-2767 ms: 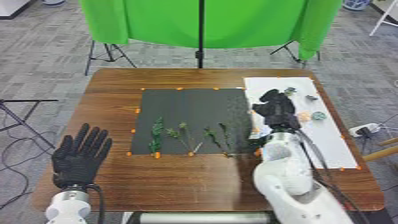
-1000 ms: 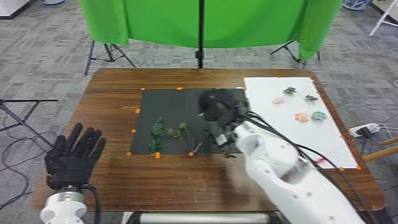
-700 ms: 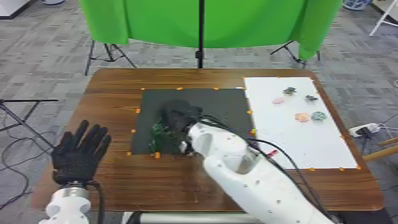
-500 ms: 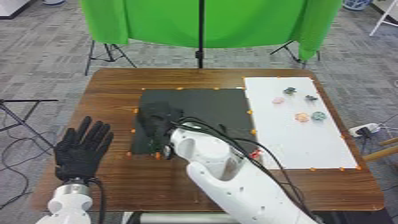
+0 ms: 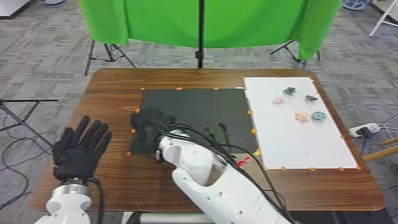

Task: Arrange flowers

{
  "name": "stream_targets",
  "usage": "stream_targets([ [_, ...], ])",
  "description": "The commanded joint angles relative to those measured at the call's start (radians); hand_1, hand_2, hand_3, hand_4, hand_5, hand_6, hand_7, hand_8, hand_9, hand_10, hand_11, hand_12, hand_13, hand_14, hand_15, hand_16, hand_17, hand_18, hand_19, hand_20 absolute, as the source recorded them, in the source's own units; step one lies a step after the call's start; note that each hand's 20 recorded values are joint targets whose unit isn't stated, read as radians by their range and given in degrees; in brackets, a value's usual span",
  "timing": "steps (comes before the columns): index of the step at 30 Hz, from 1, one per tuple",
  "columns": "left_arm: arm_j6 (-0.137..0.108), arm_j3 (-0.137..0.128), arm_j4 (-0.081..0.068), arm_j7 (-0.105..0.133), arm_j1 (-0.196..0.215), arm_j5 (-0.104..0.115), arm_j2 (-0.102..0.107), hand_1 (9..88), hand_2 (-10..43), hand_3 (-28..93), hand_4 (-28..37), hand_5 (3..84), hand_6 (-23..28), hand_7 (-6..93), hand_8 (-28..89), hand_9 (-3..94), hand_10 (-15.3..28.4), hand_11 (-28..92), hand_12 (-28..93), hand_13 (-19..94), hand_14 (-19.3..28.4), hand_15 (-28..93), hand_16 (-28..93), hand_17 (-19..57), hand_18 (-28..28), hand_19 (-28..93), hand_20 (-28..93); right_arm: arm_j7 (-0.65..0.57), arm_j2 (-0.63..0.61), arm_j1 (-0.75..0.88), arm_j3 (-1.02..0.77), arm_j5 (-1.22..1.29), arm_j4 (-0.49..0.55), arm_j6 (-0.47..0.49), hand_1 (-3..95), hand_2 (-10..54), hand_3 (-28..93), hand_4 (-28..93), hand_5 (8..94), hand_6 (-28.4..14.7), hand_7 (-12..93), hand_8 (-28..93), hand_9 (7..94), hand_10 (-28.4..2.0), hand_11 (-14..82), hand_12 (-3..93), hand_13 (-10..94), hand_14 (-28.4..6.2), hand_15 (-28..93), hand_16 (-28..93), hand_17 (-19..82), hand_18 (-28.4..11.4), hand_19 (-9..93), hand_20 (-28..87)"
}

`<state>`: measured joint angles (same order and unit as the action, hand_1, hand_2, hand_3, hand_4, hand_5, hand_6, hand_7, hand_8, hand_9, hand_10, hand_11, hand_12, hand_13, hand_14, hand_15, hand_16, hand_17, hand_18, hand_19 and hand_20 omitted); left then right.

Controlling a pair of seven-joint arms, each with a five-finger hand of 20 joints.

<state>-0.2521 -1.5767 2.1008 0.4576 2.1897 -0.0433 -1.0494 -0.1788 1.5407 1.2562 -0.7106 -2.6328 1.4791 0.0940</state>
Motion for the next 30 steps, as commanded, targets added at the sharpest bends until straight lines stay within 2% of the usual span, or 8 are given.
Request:
stream_targets([
  [1, -0.016, -0.009, 0.005, 0.011, 0.031, 0.03, -0.012, 27.3, 13.7, 80, -28.3, 42.2, 9.0, 10.4, -10, 43.2, 16.6, 24, 13, 33, 16.9, 40, -6, -5.8, 14.4, 35, 13, 0.013, -0.031, 0.017, -0.008, 0.072, 0.062, 0.03, 56.6, -9.5, 76, -28, 62.8, -1.3, 30, -11, 66.5, -13.8, 22.6, 22.4, 66, -7.0, 49, 39, 33, -22.1, 89, 43],
  [15, -0.022, -0.016, 0.003, -0.001, 0.027, 0.027, -0.023, 27.4, 13.9, 81, -28.3, 42.7, 9.1, 10.5, -10, 43.5, 16.8, 25, 12, 33, 17.1, 40, -6, -5.9, 14.4, 35, 13, -0.047, -0.078, 0.012, -0.018, 0.193, 0.156, -0.006, 55.1, -9.5, 77, -28, 59.4, -2.2, 21, -15, 61.1, -15.3, 18.4, 16.3, 62, -9.1, 56, 36, 33, -22.7, 90, 44],
  [19, -0.049, -0.057, 0.023, 0.039, 0.064, 0.078, -0.016, 26.3, 14.5, 80, -28.3, 42.8, 9.3, 10.5, -10, 43.6, 16.8, 25, 12, 33, 17.0, 40, -6, -5.9, 14.4, 35, 13, 0.091, -0.073, 0.023, -0.049, 0.186, 0.206, 0.143, 52.4, -9.5, 79, -28, 60.1, -2.1, 20, -15, 60.9, -14.8, 18.2, 16.2, 61, -10.4, 58, 35, 32, -22.3, 90, 44],
  [21, -0.075, -0.087, 0.031, 0.043, 0.084, 0.055, -0.012, 23.9, 16.2, 79, -28.3, 42.9, 9.3, 10.5, -10, 43.6, 16.9, 25, 12, 33, 17.1, 40, -6, -5.9, 14.4, 35, 13, 0.159, -0.064, 0.025, -0.054, 0.13, 0.228, 0.24, 47.9, -9.3, 83, -27, 57.2, -1.8, 18, -14, 56.9, -14.3, 14.7, 15.2, 57, -12.6, 61, 31, 29, -22.2, 88, 45],
  [22, -0.068, -0.098, 0.033, 0.034, 0.096, 0.047, -0.008, 23.6, 16.5, 79, -28.3, 42.9, 9.3, 10.5, -10, 43.6, 16.9, 25, 12, 33, 17.1, 40, -6, -5.9, 14.4, 35, 13, 0.209, -0.059, 0.028, -0.058, 0.09, 0.234, 0.285, 46.4, -8.4, 85, -27, 55.6, -1.9, 17, -13, 54.8, -14.0, 13.3, 14.8, 55, -13.5, 62, 29, 28, -22.3, 88, 45],
  [24, -0.064, -0.12, 0.04, 0.032, 0.112, 0.061, -0.007, 23.2, 16.7, 79, -28.3, 42.9, 9.3, 10.5, -10, 43.5, 16.9, 25, 12, 33, 17.1, 41, -6, -5.9, 14.4, 35, 13, 0.293, -0.042, 0.027, -0.06, 0.016, 0.229, 0.356, 43.3, -4.6, 86, -26, 50.9, -2.0, 15, -13, 49.7, -13.9, 10.7, 14.1, 51, -14.4, 64, 23, 27, -22.5, 86, 46],
  [27, -0.076, -0.118, 0.036, 0.052, 0.105, 0.052, -0.002, 23.0, 16.9, 78, -28.3, 42.8, 9.3, 10.5, -10, 43.4, 17.0, 25, 12, 33, 17.1, 40, -6, -6.0, 14.4, 36, 13, 0.336, -0.03, 0.021, -0.037, -0.079, 0.219, 0.399, 41.5, -2.3, 87, -26, 48.6, -1.9, 15, -13, 45.6, -13.4, 9.0, 13.7, 49, -14.4, 64, 20, 26, -22.7, 85, 47],
  [30, -0.065, -0.104, 0.03, 0.054, 0.093, 0.048, 0.005, 22.9, 16.8, 79, -28.3, 42.9, 9.2, 10.5, -10, 43.4, 16.9, 25, 12, 33, 17.1, 40, -6, -6.0, 14.5, 36, 14, 0.366, -0.01, 0.029, -0.026, -0.171, 0.199, 0.401, 40.4, 0.3, 87, -25, 47.1, -1.4, 14, -13, 42.4, -13.7, 7.7, 13.6, 48, -14.8, 65, 17, 25, -23.1, 85, 47],
])
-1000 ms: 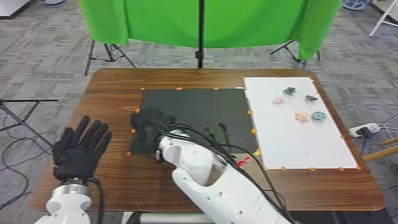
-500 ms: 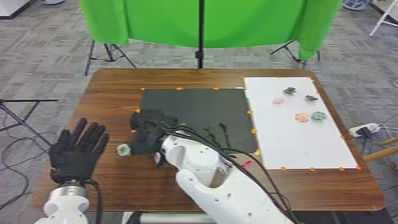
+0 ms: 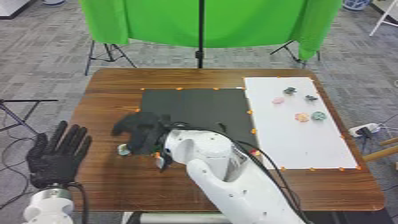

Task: Arrange flowers

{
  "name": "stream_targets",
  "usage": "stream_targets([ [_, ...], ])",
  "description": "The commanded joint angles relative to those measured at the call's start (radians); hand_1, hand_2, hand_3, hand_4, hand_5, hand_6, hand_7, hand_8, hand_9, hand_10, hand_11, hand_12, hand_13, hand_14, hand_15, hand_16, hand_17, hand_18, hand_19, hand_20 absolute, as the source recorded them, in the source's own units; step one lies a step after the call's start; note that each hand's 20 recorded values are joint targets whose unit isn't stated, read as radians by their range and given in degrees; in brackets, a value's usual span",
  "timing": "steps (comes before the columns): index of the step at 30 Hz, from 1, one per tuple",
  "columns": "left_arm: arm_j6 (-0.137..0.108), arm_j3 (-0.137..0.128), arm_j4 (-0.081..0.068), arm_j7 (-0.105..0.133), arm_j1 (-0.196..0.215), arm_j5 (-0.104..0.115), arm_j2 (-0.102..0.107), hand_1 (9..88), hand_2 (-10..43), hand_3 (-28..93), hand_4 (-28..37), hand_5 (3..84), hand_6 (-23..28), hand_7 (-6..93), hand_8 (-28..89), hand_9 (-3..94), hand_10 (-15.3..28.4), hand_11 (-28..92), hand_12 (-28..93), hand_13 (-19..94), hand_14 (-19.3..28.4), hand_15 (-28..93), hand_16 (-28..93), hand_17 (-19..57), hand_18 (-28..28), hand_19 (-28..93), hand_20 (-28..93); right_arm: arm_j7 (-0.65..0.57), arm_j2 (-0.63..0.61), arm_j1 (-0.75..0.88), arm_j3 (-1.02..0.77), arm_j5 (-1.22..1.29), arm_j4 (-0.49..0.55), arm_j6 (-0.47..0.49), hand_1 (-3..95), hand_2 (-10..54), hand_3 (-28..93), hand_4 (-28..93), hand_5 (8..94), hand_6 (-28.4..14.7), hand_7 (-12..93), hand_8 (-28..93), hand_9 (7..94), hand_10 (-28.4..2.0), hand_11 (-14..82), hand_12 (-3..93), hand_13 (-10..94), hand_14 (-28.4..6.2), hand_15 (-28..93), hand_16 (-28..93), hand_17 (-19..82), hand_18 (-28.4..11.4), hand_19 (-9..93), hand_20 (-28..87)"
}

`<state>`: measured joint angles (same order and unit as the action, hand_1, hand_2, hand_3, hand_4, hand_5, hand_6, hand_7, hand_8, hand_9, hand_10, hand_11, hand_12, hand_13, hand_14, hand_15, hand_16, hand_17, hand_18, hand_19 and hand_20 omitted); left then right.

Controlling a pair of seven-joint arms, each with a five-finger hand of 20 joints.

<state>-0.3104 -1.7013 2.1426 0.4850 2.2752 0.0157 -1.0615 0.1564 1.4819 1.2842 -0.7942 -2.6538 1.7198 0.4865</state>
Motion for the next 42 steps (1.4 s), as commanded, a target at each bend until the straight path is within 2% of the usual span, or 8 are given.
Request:
stream_targets([
  [1, -0.005, 0.027, -0.013, 0.027, 0.003, -0.011, 0.018, 22.9, 16.7, 79, -28.3, 42.9, 9.3, 10.5, -10, 43.4, 16.9, 25, 12, 33, 17.1, 40, -6, -6.0, 14.4, 36, 13, 0.012, 0.053, 0.004, 0.064, -0.161, -0.049, -0.006, 40.3, 0.5, 87, -25, 46.8, -1.0, 14, -13, 41.9, -13.7, 7.5, 13.6, 48, -14.9, 65, 17, 25, -23.2, 85, 47],
  [6, 0.011, 0.052, -0.025, 0.022, -0.015, -0.028, 0.018, 24.1, 15.7, 79, -28.3, 42.8, 9.3, 10.5, -10, 43.4, 16.9, 25, 12, 33, 17.0, 41, -6, -6.0, 14.4, 36, 13, 0.006, 0.065, 0.003, 0.063, -0.204, -0.075, -0.031, 39.2, 2.5, 87, -24, 42.6, -1.4, 12, -12, 37.1, -13.5, 7.6, 12.5, 48, -15.6, 70, 14, 26, -24.0, 85, 48],
  [12, 0.02, 0.072, -0.03, 0.029, -0.029, -0.023, 0.027, 24.9, 15.2, 80, -28.3, 42.8, 9.2, 10.5, -10, 43.3, 16.8, 25, 12, 33, 17.0, 41, -6, -6.0, 14.4, 36, 13, 0.049, 0.102, -0.003, 0.049, -0.31, -0.12, 0.042, 38.4, 3.1, 88, -24, 41.8, -4.2, 10, -12, 35.3, -13.7, 7.2, 11.2, 49, -15.8, 73, 13, 26, -24.5, 86, 48],
  [18, 0.021, 0.065, -0.029, 0.042, -0.024, -0.022, 0.024, 25.2, 15.0, 80, -28.3, 42.8, 9.3, 10.6, -10, 43.3, 16.9, 25, 12, 33, 17.1, 41, -6, -6.0, 14.4, 36, 13, 0.076, 0.105, 0.002, 0.051, -0.377, -0.131, 0.102, 38.0, 3.7, 86, -24, 45.6, -2.4, 11, -12, 36.2, -13.9, 8.0, 11.3, 48, -16.1, 72, 12, 26, -24.9, 86, 49],
  [20, 0.022, 0.065, -0.03, 0.037, -0.027, -0.021, 0.022, 25.2, 15.0, 80, -28.3, 42.8, 9.2, 10.6, -10, 43.3, 16.8, 25, 12, 33, 17.1, 41, -6, -6.0, 14.4, 36, 13, 0.073, 0.102, 0.0, 0.052, -0.385, -0.132, 0.112, 37.9, 3.9, 86, -24, 46.1, -1.1, 11, -12, 37.1, -15.6, 8.0, 11.5, 47, -16.1, 71, 12, 26, -25.0, 86, 49],
  [23, 0.02, 0.068, -0.031, 0.032, -0.03, -0.021, 0.017, 25.2, 15.0, 80, -28.3, 42.8, 9.2, 10.6, -10, 43.2, 16.8, 25, 12, 33, 17.0, 41, -6, -6.0, 14.4, 36, 13, 0.039, 0.097, 0.002, 0.052, -0.374, -0.136, 0.101, 37.9, 4.7, 85, -25, 45.8, -0.8, 11, -13, 38.2, -16.1, 8.1, 11.9, 47, -16.1, 70, 12, 26, -25.2, 86, 49],
  [30, 0.016, 0.064, -0.026, 0.034, -0.021, -0.023, 0.01, 25.3, 15.0, 80, -28.3, 42.8, 9.2, 10.6, -10, 43.2, 16.8, 25, 12, 33, 17.0, 41, -6, -6.1, 14.4, 36, 13, -0.01, 0.08, 0.002, 0.047, -0.325, -0.129, 0.079, 38.4, 6.1, 85, -25, 49.1, -7.7, 9, -12, 43.7, -14.5, 10.1, 12.6, 49, -15.7, 69, 12, 26, -24.9, 87, 49],
  [42, 0.016, 0.065, -0.026, 0.022, -0.018, -0.024, 0.003, 25.4, 14.9, 80, -28.3, 42.8, 9.2, 10.6, -10, 43.3, 16.7, 25, 12, 33, 17.1, 41, -6, -6.1, 14.4, 36, 13, -0.214, 0.068, -0.019, 0.048, -0.257, -0.142, 0.068, 37.7, 5.2, 85, -25, 52.1, -9.7, 7, -12, 45.3, -16.3, 10.3, 12.1, 49, -15.9, 67, 14, 27, -25.1, 87, 49],
])
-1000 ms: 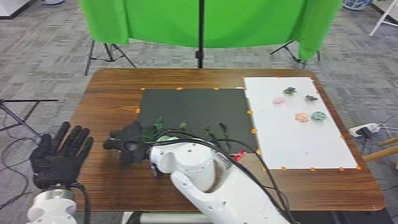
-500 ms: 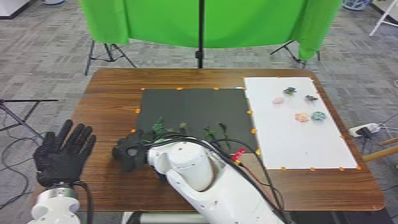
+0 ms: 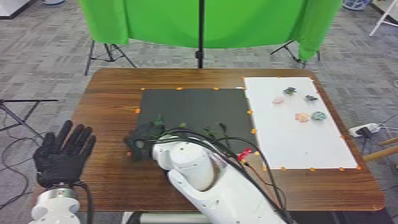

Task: Arrange flowers

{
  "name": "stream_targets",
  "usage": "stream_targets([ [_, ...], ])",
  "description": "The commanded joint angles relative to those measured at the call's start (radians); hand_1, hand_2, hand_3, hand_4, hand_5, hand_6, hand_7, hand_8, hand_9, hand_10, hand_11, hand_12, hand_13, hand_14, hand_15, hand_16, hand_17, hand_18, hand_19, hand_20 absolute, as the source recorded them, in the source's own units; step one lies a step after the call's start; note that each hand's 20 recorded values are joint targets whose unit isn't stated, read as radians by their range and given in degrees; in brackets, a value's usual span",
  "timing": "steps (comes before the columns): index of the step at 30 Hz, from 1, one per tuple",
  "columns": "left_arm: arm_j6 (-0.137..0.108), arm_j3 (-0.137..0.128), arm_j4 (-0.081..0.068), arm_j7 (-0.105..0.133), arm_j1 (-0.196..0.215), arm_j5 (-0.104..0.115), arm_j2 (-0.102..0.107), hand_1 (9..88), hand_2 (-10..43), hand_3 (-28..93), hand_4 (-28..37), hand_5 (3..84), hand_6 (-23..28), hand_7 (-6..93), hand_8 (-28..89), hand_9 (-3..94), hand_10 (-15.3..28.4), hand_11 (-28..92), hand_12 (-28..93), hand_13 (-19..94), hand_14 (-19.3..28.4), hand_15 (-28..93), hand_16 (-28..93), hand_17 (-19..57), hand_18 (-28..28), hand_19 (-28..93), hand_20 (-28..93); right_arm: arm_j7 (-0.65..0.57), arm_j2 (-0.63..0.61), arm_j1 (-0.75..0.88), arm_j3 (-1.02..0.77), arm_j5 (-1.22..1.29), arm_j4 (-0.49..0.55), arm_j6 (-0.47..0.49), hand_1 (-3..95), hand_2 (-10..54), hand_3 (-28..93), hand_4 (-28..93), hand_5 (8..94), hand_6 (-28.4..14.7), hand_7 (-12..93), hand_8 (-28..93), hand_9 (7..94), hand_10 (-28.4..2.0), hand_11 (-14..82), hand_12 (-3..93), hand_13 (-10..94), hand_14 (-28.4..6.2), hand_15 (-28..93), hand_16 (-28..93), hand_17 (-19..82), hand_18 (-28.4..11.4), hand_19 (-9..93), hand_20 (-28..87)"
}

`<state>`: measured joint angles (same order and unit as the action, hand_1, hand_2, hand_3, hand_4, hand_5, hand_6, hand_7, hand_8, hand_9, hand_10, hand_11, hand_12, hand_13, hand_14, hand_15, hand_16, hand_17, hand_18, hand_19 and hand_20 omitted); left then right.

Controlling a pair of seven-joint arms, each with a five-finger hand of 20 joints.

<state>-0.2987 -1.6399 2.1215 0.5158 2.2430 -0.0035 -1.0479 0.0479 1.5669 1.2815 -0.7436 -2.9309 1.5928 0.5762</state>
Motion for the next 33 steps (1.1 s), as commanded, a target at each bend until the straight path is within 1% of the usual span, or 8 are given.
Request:
stream_targets([
  [1, 0.001, 0.004, -0.002, -0.009, 0.016, -0.006, -0.012, 25.4, 14.9, 80, -28.3, 42.8, 9.2, 10.6, -10, 43.3, 16.7, 25, 12, 33, 17.1, 41, -6, -6.0, 14.4, 36, 13, -0.11, -0.018, -0.013, -0.001, 0.026, -0.011, -0.036, 37.4, 5.0, 85, -25, 51.8, -10.0, 7, -11, 45.1, -16.7, 10.1, 12.2, 49, -16.0, 67, 15, 27, -25.1, 87, 48],
  [5, 0.004, 0.005, -0.001, -0.014, 0.02, -0.008, -0.013, 25.4, 14.9, 80, -28.3, 42.8, 9.2, 10.6, -10, 43.3, 16.8, 25, 12, 33, 17.0, 41, -6, -6.0, 14.4, 36, 13, -0.103, -0.021, -0.01, 0.001, 0.059, 0.013, -0.035, 37.0, 4.8, 85, -25, 51.1, -10.5, 6, -11, 44.7, -17.6, 10.1, 12.4, 49, -16.2, 67, 15, 28, -25.3, 88, 48],
  [11, 0.003, 0.002, -0.001, -0.024, 0.026, -0.011, -0.023, 25.5, 14.9, 79, -28.3, 42.8, 9.3, 10.5, -10, 43.2, 16.8, 25, 12, 33, 17.0, 41, -6, -6.0, 14.4, 36, 13, -0.167, -0.035, -0.01, 0.005, 0.161, 0.058, -0.041, 35.6, 4.5, 84, -24, 47.1, -0.8, 10, -11, 43.6, -18.7, 10.2, 13.6, 49, -16.9, 69, 15, 28, -25.6, 89, 47],
  [15, -0.002, -0.006, 0.002, -0.027, 0.036, -0.012, -0.031, 25.5, 14.9, 80, -28.3, 42.8, 9.3, 10.6, -10, 43.2, 16.7, 25, 12, 33, 17.0, 41, -6, -6.0, 14.4, 36, 13, -0.234, -0.044, -0.008, -0.005, 0.223, 0.1, -0.018, 35.7, 4.1, 84, -24, 45.5, 0.0, 10, -12, 43.6, -19.0, 10.0, 13.9, 51, -17.1, 70, 14, 28, -25.8, 89, 47],
  [20, -0.003, -0.012, 0.005, -0.033, 0.044, -0.012, -0.042, 25.5, 14.9, 80, -28.3, 42.3, 9.2, 10.6, -10, 43.2, 16.7, 25, 12, 33, 17.0, 41, -6, -6.0, 14.4, 36, 13, -0.294, -0.064, 0.004, -0.024, 0.298, 0.149, -0.014, 34.9, 3.1, 83, -24, 41.0, -5.3, 8, -11, 41.4, -20.7, 8.5, 12.8, 56, -17.4, 76, 14, 29, -26.0, 89, 45],
  [24, -0.004, -0.022, 0.01, -0.032, 0.057, -0.013, -0.047, 25.6, 14.9, 79, -28.3, 42.1, 9.2, 10.7, -10, 43.1, 16.7, 25, 12, 33, 16.9, 41, -6, -6.0, 14.4, 36, 13, -0.333, -0.093, 0.024, -0.039, 0.33, 0.186, -0.014, 34.2, 2.6, 82, -23, 40.8, -6.3, 7, -10, 42.4, -21.2, 8.7, 12.7, 58, -17.4, 76, 13, 30, -26.7, 90, 44],
  [28, -0.005, -0.028, 0.012, -0.037, 0.065, -0.017, -0.05, 25.6, 14.8, 80, -28.3, 42.1, 9.1, 10.7, -10, 43.1, 16.8, 25, 12, 33, 16.9, 41, -6, -6.0, 14.4, 36, 13, -0.364, -0.118, 0.041, -0.053, 0.371, 0.205, 0.002, 34.3, 2.8, 81, -22, 50.9, -12.0, 5, -10, 45.0, -22.0, 9.0, 12.5, 58, -17.2, 76, 13, 31, -26.7, 91, 43],
  [33, -0.003, -0.027, 0.011, -0.041, 0.064, -0.018, -0.055, 25.5, 14.9, 80, -28.3, 42.1, 9.1, 11.0, -10, 43.0, 16.8, 25, 12, 33, 17.0, 41, -6, -6.0, 14.4, 36, 13, -0.363, -0.127, 0.057, -0.058, 0.368, 0.213, 0.04, 35.3, 3.2, 80, -22, 59.7, -11.5, 5, -10, 54.2, -21.5, 11.3, 13.0, 61, -16.5, 74, 13, 32, -26.7, 92, 42],
])
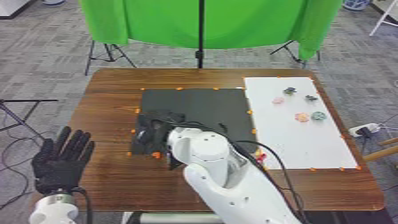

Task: Arrange flowers

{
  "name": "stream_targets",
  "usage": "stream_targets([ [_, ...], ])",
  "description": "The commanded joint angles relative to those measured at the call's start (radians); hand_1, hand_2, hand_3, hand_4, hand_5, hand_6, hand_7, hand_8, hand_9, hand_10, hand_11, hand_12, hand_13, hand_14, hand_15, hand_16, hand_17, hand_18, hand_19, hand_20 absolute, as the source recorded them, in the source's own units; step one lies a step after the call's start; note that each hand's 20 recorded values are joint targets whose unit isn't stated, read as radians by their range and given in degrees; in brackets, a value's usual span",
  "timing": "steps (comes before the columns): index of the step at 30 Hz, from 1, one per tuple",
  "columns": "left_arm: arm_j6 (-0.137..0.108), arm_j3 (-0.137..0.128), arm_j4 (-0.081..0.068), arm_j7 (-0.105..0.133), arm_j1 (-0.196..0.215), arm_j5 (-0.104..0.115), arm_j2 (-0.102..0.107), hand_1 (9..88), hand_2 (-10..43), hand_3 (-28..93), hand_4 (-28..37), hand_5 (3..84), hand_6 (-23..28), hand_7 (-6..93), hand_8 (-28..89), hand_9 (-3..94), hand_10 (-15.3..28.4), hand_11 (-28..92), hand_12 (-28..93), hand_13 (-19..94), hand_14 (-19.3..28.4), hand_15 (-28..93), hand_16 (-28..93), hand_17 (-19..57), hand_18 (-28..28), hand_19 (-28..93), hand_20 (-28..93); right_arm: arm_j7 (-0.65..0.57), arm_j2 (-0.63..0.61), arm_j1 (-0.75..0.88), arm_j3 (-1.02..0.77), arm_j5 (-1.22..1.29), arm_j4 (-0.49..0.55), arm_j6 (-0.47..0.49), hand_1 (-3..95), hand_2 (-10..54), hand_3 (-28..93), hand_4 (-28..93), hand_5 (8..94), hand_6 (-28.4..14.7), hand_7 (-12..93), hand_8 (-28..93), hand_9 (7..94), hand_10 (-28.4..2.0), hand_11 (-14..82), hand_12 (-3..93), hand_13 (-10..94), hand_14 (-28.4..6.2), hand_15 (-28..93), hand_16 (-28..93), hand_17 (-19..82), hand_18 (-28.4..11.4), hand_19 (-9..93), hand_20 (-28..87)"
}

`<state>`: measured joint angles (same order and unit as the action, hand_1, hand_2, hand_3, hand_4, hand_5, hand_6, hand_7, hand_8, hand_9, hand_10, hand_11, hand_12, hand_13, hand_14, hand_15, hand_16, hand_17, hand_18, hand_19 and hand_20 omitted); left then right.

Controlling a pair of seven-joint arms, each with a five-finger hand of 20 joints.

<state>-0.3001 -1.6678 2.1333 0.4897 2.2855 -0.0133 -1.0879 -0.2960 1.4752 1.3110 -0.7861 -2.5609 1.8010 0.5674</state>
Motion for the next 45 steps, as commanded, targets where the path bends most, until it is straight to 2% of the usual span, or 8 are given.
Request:
stream_targets([
  [1, 0.0, 0.001, -0.002, -0.018, 0.019, -0.01, -0.016, 25.6, 14.9, 79, -28.3, 42.2, 9.2, 11.0, -10, 43.0, 16.8, 25, 12, 33, 17.0, 41, -6, -6.0, 14.4, 36, 13, -0.024, -0.036, 0.03, -0.015, 0.003, 0.006, 0.051, 35.6, 3.3, 80, -22, 61.0, -11.2, 6, -11, 55.6, -21.3, 11.3, 13.0, 62, -16.4, 74, 13, 32, -26.7, 92, 42],
  [8, -0.006, 0.004, -0.008, -0.028, 0.007, -0.013, -0.017, 25.5, 14.9, 79, -28.3, 42.5, 9.3, 11.0, -10, 43.1, 16.8, 25, 12, 33, 17.0, 41, -6, -6.0, 14.4, 36, 13, -0.007, -0.027, 0.037, -0.014, -0.012, 0.0, 0.066, 36.5, 3.8, 79, -22, 68.3, -10.2, 6, -12, 61.0, -21.0, 11.0, 13.1, 64, -15.8, 72, 15, 33, -26.9, 92, 43],
  [12, -0.003, 0.008, -0.011, -0.034, 0.003, -0.013, -0.019, 25.5, 15.0, 79, -28.3, 42.6, 9.3, 11.0, -10, 43.0, 16.8, 25, 12, 33, 17.0, 41, -6, -6.0, 14.4, 36, 13, 0.014, -0.021, 0.047, -0.013, -0.027, -0.003, 0.113, 36.6, 3.9, 79, -22, 68.5, -10.0, 6, -12, 61.7, -20.7, 10.6, 13.2, 65, -15.7, 72, 16, 33, -26.9, 92, 43],
  [15, 0.01, 0.01, -0.006, -0.031, 0.002, 0.005, -0.017, 25.5, 15.0, 79, -28.3, 42.5, 9.3, 11.0, -10, 43.0, 16.8, 25, 12, 33, 16.9, 41, -6, -6.0, 14.4, 36, 13, 0.033, -0.022, 0.06, -0.008, -0.032, 0.003, 0.153, 36.8, 3.9, 79, -22, 68.1, -9.9, 6, -12, 61.3, -20.4, 10.3, 13.3, 65, -15.7, 71, 16, 33, -26.9, 92, 43],
  [31, 0.008, 0.017, -0.015, -0.036, -0.011, -0.002, -0.019, 25.5, 14.9, 80, -28.3, 42.6, 9.3, 11.0, -10, 43.0, 16.7, 25, 12, 33, 17.0, 41, -6, -6.0, 14.4, 36, 13, 0.101, -0.028, 0.091, 0.027, -0.06, 0.045, 0.186, 38.0, 5.9, 79, -24, 65.5, -9.5, 6, -12, 59.0, -19.2, 9.6, 13.3, 63, -15.4, 66, 18, 32, -26.1, 91, 43],
  [35, 0.006, 0.019, -0.017, -0.038, -0.014, -0.002, -0.021, 25.5, 14.9, 79, -28.3, 42.7, 9.3, 11.0, -10, 43.0, 16.7, 25, 12, 33, 17.0, 41, -6, -6.0, 14.4, 36, 13, 0.054, -0.027, 0.087, 0.026, -0.034, 0.049, 0.174, 37.7, 6.0, 79, -24, 65.4, -9.4, 6, -12, 59.1, -19.3, 9.5, 13.1, 63, -15.4, 65, 18, 32, -26.0, 91, 43],
  [40, 0.003, 0.015, -0.012, -0.033, -0.006, -0.002, -0.023, 25.5, 15.0, 79, -28.3, 42.6, 9.3, 11.0, -10, 43.0, 16.8, 25, 12, 33, 17.1, 41, -6, -6.0, 14.4, 36, 13, 0.002, -0.035, 0.078, 0.015, 0.012, 0.061, 0.136, 35.9, 4.9, 78, -22, 65.0, -3.8, 9, -11, 59.4, -20.9, 9.7, 13.5, 63, -15.8, 63, 19, 32, -26.3, 91, 44],
  [45, 0.0, 0.011, -0.011, -0.033, -0.002, -0.003, -0.025, 25.5, 15.0, 79, -28.3, 42.7, 9.3, 11.1, -10, 43.1, 16.7, 25, 12, 33, 17.0, 41, -6, -6.0, 14.4, 36, 13, -0.011, -0.034, 0.079, -0.004, 0.03, 0.085, 0.126, 34.6, 1.7, 78, -21, 67.0, -2.4, 9, -11, 60.3, -21.4, 11.6, 15.3, 62, -16.3, 64, 21, 31, -26.7, 91, 44],
])
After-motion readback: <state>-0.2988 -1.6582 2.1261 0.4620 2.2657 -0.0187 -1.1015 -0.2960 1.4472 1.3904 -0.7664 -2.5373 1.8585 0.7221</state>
